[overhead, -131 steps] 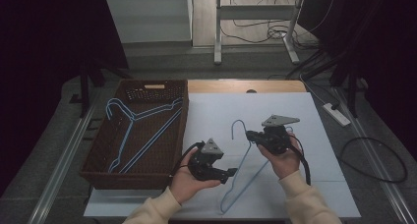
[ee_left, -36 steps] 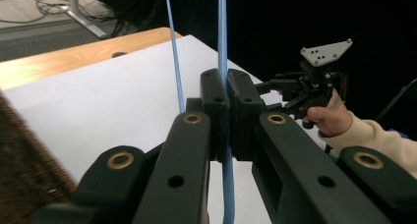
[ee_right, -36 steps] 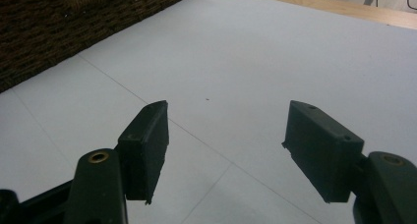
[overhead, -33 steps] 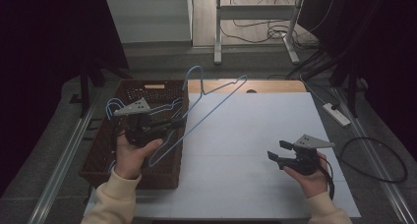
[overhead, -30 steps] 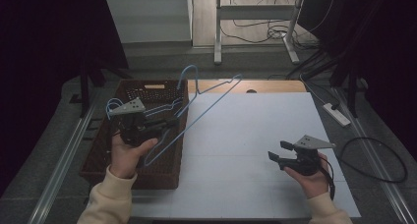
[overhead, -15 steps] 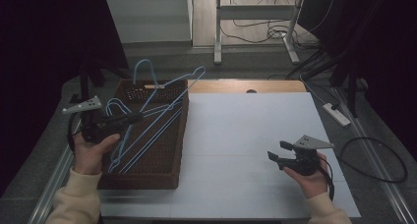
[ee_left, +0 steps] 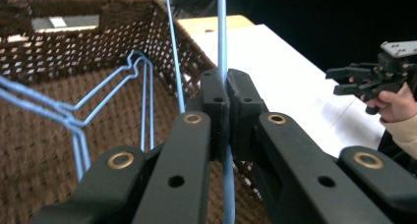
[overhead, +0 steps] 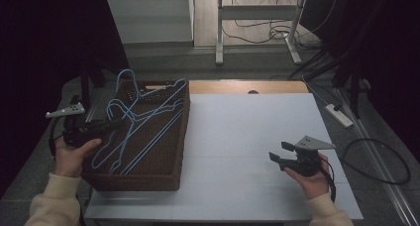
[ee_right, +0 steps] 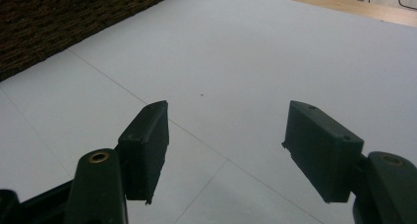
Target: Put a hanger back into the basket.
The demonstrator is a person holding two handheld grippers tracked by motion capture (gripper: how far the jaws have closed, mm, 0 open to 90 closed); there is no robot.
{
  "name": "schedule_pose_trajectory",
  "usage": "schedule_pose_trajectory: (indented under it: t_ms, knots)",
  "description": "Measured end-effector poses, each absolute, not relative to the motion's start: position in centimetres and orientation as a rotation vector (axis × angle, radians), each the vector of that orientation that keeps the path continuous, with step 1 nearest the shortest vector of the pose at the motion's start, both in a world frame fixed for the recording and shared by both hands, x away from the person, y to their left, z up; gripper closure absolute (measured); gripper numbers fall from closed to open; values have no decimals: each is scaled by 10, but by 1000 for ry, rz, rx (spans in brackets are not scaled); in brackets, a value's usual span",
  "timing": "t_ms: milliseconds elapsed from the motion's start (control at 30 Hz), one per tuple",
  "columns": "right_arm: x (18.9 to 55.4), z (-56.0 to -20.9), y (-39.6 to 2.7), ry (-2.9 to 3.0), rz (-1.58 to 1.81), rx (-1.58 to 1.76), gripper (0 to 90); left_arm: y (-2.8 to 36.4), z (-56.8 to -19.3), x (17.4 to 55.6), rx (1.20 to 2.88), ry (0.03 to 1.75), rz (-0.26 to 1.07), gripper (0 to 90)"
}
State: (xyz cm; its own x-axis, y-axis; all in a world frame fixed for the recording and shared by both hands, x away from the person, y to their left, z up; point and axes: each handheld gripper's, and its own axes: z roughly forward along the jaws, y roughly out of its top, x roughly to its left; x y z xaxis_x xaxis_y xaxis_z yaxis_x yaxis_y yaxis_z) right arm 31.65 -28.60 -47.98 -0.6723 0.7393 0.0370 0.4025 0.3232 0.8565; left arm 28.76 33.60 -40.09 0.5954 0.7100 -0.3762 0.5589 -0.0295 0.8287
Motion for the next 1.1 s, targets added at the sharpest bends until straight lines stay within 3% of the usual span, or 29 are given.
schedule_pose_trajectory:
  t_ms: [567,900,1100]
  knots:
    - [316,-481,-284,2238,1271,1017,340,328,-424,298,1777,1100,91,868]
    - [316,-481,-283,2241,1263,1012,340,319,-444,316,1834,1221,55,868]
    - [315,-480,-282,2240,1261,1011,339,320,-446,318,1869,1318,103,864]
